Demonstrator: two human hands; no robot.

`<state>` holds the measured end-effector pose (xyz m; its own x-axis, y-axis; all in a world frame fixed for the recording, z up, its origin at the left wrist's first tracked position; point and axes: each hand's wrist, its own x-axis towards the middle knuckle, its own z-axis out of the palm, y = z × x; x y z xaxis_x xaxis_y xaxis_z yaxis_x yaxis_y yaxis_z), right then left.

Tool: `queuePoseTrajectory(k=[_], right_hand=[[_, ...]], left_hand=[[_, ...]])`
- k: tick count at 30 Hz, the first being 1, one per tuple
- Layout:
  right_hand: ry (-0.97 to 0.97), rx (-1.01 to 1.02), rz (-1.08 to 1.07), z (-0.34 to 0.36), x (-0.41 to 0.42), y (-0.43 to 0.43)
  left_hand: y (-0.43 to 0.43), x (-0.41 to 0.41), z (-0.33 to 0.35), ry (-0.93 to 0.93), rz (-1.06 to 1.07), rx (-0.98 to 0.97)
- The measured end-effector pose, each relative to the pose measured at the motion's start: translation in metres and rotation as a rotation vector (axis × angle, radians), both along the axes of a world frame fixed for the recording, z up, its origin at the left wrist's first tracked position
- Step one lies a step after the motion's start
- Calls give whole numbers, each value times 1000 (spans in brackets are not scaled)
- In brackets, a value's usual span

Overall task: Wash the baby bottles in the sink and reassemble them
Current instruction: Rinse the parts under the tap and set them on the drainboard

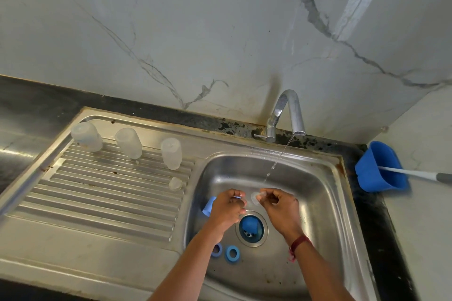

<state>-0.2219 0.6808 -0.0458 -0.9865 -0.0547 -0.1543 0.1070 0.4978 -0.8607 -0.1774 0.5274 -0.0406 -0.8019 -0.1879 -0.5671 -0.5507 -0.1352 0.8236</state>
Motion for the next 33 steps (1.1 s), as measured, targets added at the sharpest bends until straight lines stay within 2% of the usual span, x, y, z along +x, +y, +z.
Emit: queuePoseTrajectory(k=[7,16,22,25,33], right_hand=[[12,-76,-3,18,18,-27],[193,23,287,35,52,-118],[303,88,443,43,62,-186],[305,193,518,41,61,-215],[266,254,591,40,41,-274]], left_hand=[[-29,24,19,105,276,145],[-103,75,30,227,691,146],[-158,104,32,265,838,223],[-179,112,32,256,930,230],[-212,103,28,213,966,136]])
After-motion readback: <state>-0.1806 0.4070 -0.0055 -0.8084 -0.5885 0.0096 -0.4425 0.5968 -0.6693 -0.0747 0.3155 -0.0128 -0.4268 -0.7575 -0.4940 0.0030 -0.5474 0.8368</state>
